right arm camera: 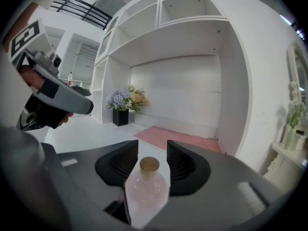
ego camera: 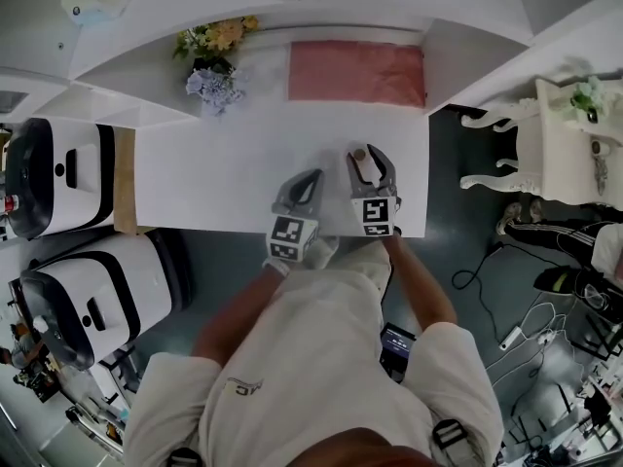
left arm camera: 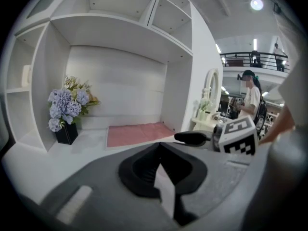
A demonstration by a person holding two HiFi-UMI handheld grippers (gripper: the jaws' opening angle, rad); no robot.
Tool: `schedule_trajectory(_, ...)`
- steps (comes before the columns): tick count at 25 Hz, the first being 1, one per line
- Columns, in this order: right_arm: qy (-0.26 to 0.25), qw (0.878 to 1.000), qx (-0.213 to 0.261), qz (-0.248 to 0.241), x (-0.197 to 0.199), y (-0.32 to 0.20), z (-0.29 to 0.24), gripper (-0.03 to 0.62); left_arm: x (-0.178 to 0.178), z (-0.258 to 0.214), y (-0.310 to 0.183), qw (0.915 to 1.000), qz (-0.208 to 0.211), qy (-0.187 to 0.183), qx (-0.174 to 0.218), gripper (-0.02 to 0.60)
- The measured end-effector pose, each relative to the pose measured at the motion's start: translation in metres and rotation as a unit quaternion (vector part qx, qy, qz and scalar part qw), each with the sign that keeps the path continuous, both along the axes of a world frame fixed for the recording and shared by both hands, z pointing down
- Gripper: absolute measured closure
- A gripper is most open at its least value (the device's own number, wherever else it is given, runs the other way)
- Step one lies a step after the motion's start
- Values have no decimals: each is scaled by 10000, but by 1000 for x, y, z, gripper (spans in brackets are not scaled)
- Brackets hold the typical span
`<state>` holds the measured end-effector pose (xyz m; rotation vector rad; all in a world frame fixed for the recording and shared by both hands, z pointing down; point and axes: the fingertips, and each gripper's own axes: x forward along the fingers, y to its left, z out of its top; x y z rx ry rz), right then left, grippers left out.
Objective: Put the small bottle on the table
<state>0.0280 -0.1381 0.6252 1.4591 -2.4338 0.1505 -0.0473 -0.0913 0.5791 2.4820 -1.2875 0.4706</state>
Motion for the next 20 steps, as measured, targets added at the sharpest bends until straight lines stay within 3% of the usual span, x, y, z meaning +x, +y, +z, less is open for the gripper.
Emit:
schedule_trajectory(8, -200, 9993, 222, 218, 10, -3, -71, 448, 0, -28, -3, 9997, 2, 174, 178, 581)
schedule_trajectory(16, -93, 9980, 512, 364, 19, 13, -154, 468, -3, -71, -4, 9981, 106, 405, 448, 581)
schedule_trajectory(20, 45, 9963, 559, 655, 32, 22, -186, 537, -2, -111, 0, 9951, 280, 566, 763, 581)
